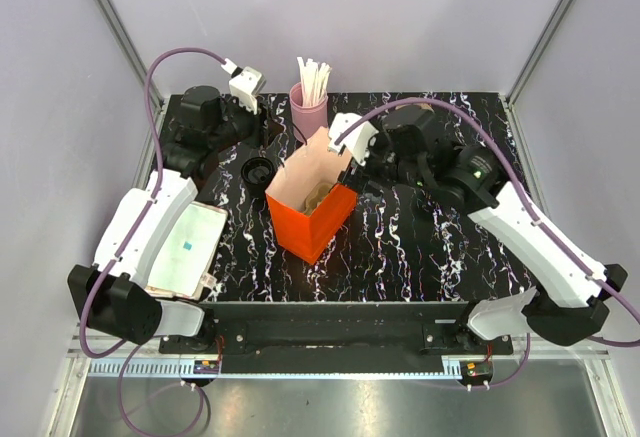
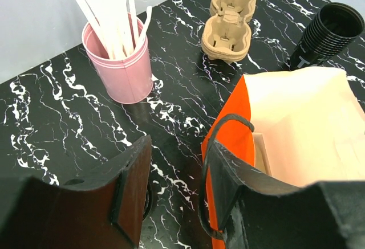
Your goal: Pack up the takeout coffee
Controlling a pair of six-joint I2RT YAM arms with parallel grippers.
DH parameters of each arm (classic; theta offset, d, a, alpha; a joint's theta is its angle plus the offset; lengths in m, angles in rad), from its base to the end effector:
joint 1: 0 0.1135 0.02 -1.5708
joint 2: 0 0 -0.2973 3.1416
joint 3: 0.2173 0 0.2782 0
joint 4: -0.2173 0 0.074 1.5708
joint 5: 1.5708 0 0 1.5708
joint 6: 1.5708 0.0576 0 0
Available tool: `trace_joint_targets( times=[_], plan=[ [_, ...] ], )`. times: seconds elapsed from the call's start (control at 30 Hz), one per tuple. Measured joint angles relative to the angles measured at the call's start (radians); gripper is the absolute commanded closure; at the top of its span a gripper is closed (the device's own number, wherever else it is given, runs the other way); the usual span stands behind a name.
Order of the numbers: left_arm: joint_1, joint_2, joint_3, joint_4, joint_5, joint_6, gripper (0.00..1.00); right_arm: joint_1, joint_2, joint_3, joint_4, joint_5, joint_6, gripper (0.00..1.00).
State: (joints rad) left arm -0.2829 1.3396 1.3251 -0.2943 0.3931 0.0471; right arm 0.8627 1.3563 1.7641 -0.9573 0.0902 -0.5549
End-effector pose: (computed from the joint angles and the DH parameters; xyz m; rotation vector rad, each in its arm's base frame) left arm 0.3257 -0.1177 0.4203 0.5754 1.7996 -0.5304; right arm 0.1954 0.2202 0.4982 -1.3382 1.6430 0.0874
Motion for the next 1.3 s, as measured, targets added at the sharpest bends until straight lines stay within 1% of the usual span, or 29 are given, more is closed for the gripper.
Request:
trace_joint_targets(
  times=[0.13, 0.23, 0.27, 0.4, 0.5, 0.6, 0.63, 0.83, 0.97, 1.13, 1.17, 1.27, 1.3],
  plan=[
    [0.0, -0.004, 0.004, -0.007, 0.005, 0.0, 0.53, -0.001, 0.001, -0.061, 0.004, -0.002, -0.021, 0.24],
    [0.0, -0.007, 0.004, -0.012, 0.008, 0.0, 0.61, -0.002, 0.001, -0.077, 0.016, -0.003, -0.028, 0.37],
    [0.0, -0.009, 0.004, -0.015, 0.01, 0.0, 0.65, -0.002, 0.002, -0.077, 0.021, -0.004, -0.029, 0.46],
    [0.0, -0.014, 0.004, -0.017, 0.02, 0.003, 0.77, -0.002, 0.002, -0.077, 0.041, -0.005, -0.032, 0.63],
    [-0.003, -0.017, 0.005, -0.019, 0.024, 0.007, 0.82, -0.002, 0.002, -0.076, 0.047, -0.004, -0.031, 0.7],
    [-0.011, -0.017, 0.017, -0.028, 0.027, 0.008, 0.85, -0.002, 0.002, -0.073, 0.048, 0.0, -0.031, 0.71],
    [-0.014, -0.017, 0.022, -0.029, 0.026, 0.008, 0.88, -0.002, 0.002, -0.072, 0.049, 0.003, -0.031, 0.71],
    [-0.059, -0.013, 0.089, -0.057, 0.026, 0.02, 0.95, -0.013, -0.004, -0.069, 0.078, 0.047, -0.031, 0.78],
    [-0.081, -0.002, 0.132, -0.074, 0.026, 0.024, 0.98, -0.024, -0.016, -0.069, 0.106, 0.078, -0.03, 0.81],
    [-0.104, 0.014, 0.153, -0.08, 0.02, 0.027, 1.0, -0.032, -0.037, -0.066, 0.137, 0.109, -0.028, 0.85],
    [-0.109, 0.019, 0.158, -0.082, 0.018, 0.029, 1.0, -0.034, -0.039, -0.066, 0.145, 0.113, -0.027, 0.85],
    [-0.128, 0.034, 0.173, -0.094, 0.012, 0.034, 1.0, -0.042, -0.042, -0.066, 0.166, 0.131, -0.027, 0.8],
    [-0.131, 0.037, 0.176, -0.098, 0.01, 0.034, 1.0, -0.044, -0.042, -0.066, 0.17, 0.134, -0.027, 0.73]
  ],
)
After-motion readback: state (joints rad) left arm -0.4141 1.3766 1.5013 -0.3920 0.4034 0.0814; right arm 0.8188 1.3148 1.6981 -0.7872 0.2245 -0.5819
